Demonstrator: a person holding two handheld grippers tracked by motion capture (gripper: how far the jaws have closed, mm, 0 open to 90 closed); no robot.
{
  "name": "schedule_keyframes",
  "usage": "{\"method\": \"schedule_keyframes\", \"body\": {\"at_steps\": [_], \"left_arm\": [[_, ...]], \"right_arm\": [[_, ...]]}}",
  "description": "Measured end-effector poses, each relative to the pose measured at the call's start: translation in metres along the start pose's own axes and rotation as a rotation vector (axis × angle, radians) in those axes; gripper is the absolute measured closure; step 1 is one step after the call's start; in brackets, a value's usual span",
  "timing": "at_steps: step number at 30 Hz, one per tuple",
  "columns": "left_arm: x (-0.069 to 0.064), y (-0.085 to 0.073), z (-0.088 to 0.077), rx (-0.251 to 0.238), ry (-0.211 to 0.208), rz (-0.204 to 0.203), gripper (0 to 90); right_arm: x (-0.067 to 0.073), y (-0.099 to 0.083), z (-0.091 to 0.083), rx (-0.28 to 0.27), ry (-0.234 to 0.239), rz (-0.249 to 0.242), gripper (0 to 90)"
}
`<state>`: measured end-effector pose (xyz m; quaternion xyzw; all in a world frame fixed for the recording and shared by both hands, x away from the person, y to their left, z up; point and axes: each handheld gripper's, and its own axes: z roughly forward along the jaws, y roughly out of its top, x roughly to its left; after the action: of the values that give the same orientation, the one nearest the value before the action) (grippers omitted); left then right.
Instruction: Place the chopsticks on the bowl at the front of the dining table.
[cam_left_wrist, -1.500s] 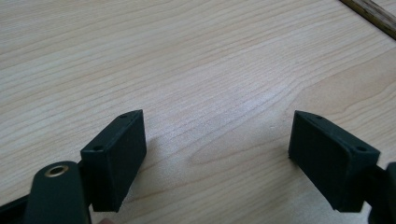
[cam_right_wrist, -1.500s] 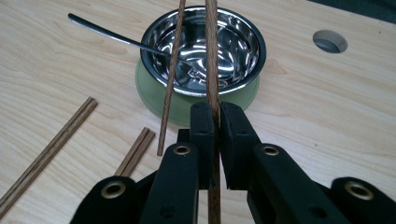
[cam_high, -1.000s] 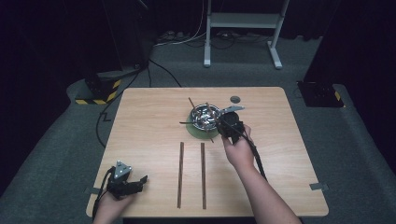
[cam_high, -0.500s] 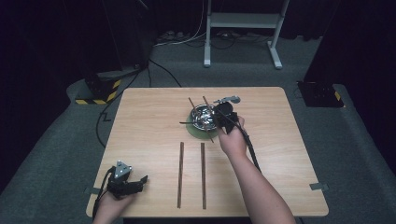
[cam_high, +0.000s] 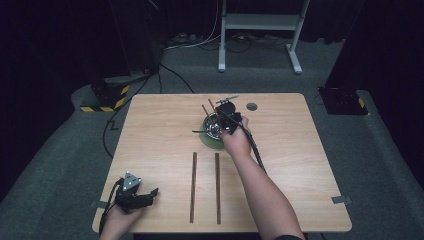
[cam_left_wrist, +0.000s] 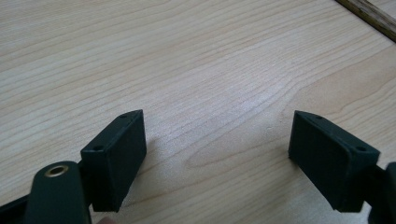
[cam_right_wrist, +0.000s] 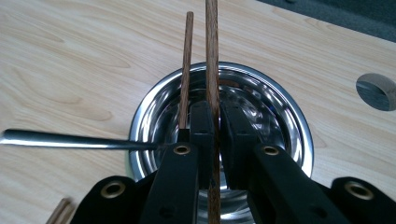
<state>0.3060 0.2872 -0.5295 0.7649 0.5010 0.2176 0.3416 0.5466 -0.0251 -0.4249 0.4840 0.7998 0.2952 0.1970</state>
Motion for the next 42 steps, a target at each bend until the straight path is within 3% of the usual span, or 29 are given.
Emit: {"method": "schedule_keyframes", "body": {"at_steps": [8,10,17,22,42], "left_arm": [[-0.001,0.000,0.000,-0.001,-0.002,0.000,19.2],[-0.001,-0.001,0.000,0.000,-0.003,-0.001,19.2],[-0.001,-0.001,-0.001,0.000,-0.001,0.001,19.3],[-0.001,-0.001,-0.001,0.000,-0.001,0.002,19.3],[-0.001,-0.001,-0.001,0.000,-0.005,0.004,19.4]], "right_arm": [[0.004,0.016,0.016,0.022,-0.008,0.017,84.3],[0.004,0.017,0.019,0.026,0.006,0.034,84.3],[-0.002,0.018,0.028,0.057,-0.019,0.042,84.3],[-0.005,0.019,0.035,0.077,0.008,0.073,84.3],[-0.003,0.020,0.051,0.113,0.001,0.056,83.9]]}}
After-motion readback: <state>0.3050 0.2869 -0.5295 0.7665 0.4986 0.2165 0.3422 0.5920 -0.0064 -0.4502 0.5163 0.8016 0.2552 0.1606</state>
